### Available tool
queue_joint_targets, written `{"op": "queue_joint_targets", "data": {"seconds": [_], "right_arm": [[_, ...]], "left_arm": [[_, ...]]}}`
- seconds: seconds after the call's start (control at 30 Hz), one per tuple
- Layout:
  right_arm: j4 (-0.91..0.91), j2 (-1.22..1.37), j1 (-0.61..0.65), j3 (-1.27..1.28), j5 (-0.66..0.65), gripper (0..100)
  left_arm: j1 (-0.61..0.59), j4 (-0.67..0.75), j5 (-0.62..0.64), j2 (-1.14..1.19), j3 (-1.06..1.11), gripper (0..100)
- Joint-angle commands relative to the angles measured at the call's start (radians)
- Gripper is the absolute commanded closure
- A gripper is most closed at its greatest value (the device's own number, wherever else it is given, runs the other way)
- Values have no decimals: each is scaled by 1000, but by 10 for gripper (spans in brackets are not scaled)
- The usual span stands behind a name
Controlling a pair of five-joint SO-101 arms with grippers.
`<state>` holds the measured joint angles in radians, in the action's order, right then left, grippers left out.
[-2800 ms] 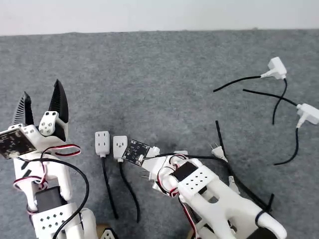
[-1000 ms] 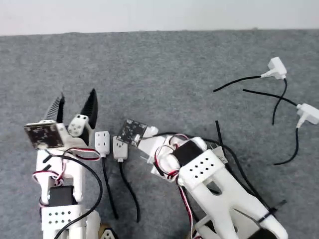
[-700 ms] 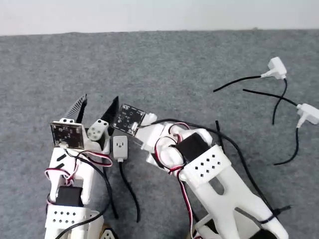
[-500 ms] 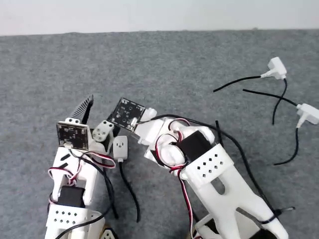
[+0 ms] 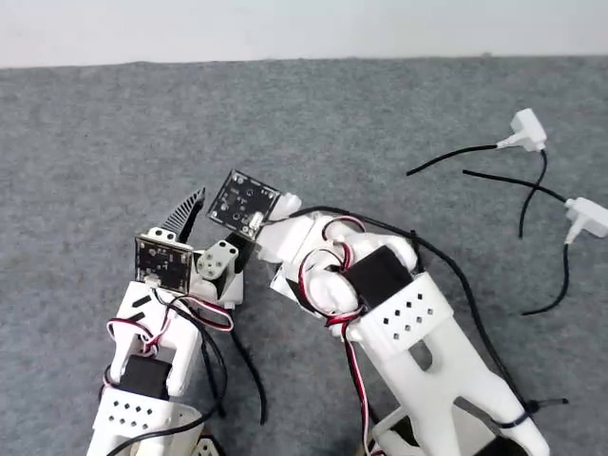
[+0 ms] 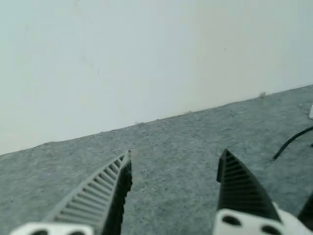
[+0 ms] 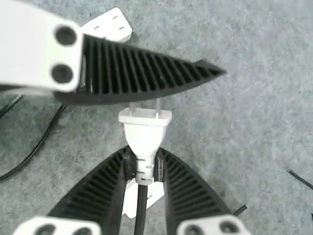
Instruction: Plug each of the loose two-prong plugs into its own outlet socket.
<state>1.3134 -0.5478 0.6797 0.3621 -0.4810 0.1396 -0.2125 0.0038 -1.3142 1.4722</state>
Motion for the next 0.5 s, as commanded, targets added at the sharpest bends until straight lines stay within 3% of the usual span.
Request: {"op": "queue_joint_targets", "data": {"seconds": [0.0, 0.47], "right_arm": [[61, -42, -8, -123, 14, 990], [93, -41, 42, -207, 20, 990]], "left_arm": [[9, -3, -12, -11, -8, 724], [11, 2, -14, -11, 7, 724]]}}
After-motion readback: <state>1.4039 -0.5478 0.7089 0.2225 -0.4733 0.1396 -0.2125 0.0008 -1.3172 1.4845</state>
